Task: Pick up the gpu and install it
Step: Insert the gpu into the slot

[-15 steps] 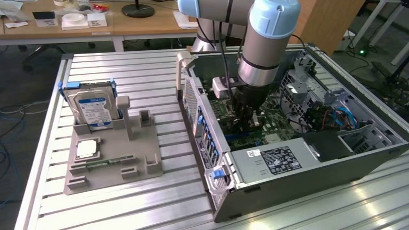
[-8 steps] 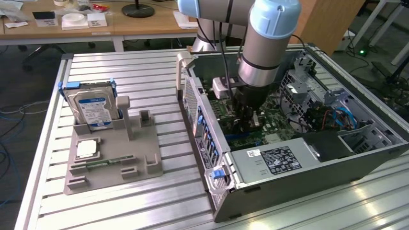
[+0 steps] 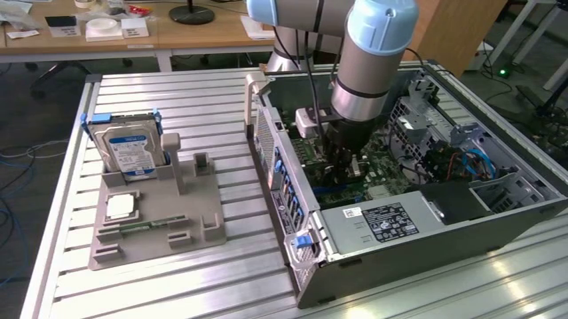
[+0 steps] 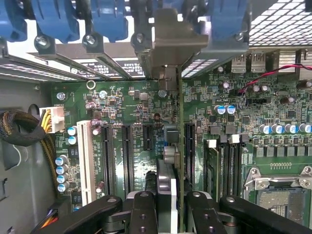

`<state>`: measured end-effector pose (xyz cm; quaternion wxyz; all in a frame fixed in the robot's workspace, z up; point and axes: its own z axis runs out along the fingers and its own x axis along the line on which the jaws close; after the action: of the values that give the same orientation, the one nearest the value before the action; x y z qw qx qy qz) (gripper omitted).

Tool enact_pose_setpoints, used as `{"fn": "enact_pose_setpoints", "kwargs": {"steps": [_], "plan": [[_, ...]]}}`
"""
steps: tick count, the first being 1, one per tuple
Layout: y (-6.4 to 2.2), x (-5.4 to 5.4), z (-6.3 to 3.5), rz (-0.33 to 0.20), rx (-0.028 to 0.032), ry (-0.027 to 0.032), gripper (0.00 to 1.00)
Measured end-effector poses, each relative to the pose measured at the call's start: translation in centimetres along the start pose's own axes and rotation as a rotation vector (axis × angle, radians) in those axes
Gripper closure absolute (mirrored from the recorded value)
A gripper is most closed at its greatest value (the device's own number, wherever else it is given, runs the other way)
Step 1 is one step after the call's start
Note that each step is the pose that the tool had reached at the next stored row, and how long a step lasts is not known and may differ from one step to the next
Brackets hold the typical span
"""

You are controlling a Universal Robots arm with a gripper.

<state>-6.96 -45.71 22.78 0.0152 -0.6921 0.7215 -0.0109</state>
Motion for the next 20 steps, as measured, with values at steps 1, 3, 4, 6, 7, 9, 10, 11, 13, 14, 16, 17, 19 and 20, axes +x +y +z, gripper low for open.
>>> {"fn": "enact_pose_setpoints", "kwargs": {"steps": [1,3,4,6,7,9,10,11,13,14,16,17,19,20], "plan": [[0.0,0.0,0.02,0.0,0.0,0.0001,0.72],[-0.01,0.0,0.06,0.0,-0.0001,0.0,0.72],[-0.02,0.0,0.08,0.0,-0.0001,0.0,0.72],[-0.06,0.0,0.11,0.0,-0.0002,0.0,0.72],[-0.09,0.0,0.12,0.0,-0.0001,0.0001,0.72],[-0.15,0.0,0.14,0.0,0.0,0.0,0.72],[-0.15,-0.01,0.16,0.0,0.0,-0.0001,0.72],[-0.16,0.0,0.19,0.0,0.0,0.0,0.72],[-0.14,0.0,0.19,0.0,0.0,-0.0001,0.72],[-0.12,0.0,0.2,0.0,0.0,-0.0001,0.72],[-0.11,0.0,0.22,0.0,-0.0001,-0.0001,0.72],[-0.1,0.0,0.24,0.0,-0.0001,-0.0001,0.72],[-0.1,0.0,0.27,0.0,-0.0003,-0.0001,0.72],[-0.09,0.0,0.31,0.0,-0.0004,-0.0002,0.72]]}}
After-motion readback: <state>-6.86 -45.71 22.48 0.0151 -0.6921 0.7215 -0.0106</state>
